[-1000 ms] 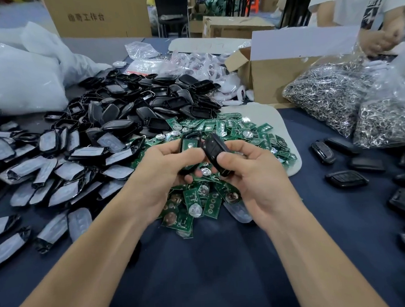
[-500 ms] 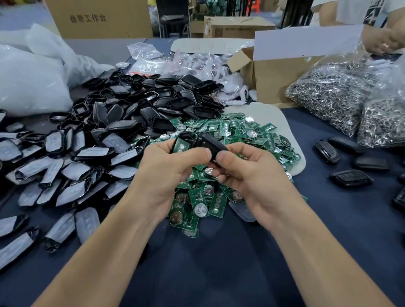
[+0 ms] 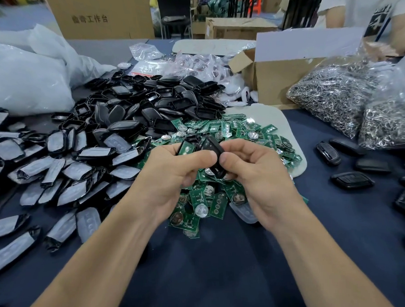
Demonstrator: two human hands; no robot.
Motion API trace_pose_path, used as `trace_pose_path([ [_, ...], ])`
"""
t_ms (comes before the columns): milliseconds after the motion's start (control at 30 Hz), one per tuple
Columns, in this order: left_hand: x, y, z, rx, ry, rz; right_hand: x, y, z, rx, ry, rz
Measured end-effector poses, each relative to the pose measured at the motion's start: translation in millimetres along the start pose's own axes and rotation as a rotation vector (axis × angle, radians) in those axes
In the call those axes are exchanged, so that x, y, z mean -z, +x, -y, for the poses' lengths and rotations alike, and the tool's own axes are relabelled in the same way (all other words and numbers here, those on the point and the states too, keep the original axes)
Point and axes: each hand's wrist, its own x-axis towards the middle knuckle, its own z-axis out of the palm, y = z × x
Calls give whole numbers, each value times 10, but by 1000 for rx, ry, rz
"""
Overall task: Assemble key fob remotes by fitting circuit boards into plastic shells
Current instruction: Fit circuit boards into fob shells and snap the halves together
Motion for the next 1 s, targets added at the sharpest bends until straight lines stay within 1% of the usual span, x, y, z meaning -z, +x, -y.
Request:
trace_pose_path([
  [67, -15, -27, -26, 24, -6, 36, 16, 9, 3, -73, 114, 28],
  [133, -29, -49, -59, 48, -23, 43, 28, 21, 11, -131, 236, 13],
  [267, -27, -38, -78, 165, -68, -54, 43, 45, 37, -194, 398, -59],
  [333, -37, -49, -81, 162, -132, -88, 44, 49, 37, -209, 431, -106],
  [400, -26, -48, -85, 122, -166, -97, 43, 53, 36, -218, 430, -137],
  [467, 16, -29, -97, 105, -90, -65, 39, 52, 42, -218, 427, -152],
  [533, 70, -3, -93, 78, 109, -41, 44, 53, 47, -205, 434, -167],
  [600, 115, 7, -82, 19, 321, -69, 58, 54, 59, -168, 426, -189],
  [633, 131, 6, -78, -14, 367, -76, 66, 58, 62, -142, 405, -196],
  [700, 151, -6, -75, -58, 373, -53, 74, 60, 67, -84, 327, -187],
  [800, 155, -22, -103, -43, 328, 24, 50, 41, 54, -29, 199, -97],
  [900, 123, -24, -124, -12, 226, 108, 9, 13, 23, -47, 172, -14],
  [1000, 85, -30, -126, 15, 141, 91, -7, 7, 11, -81, 193, -6],
])
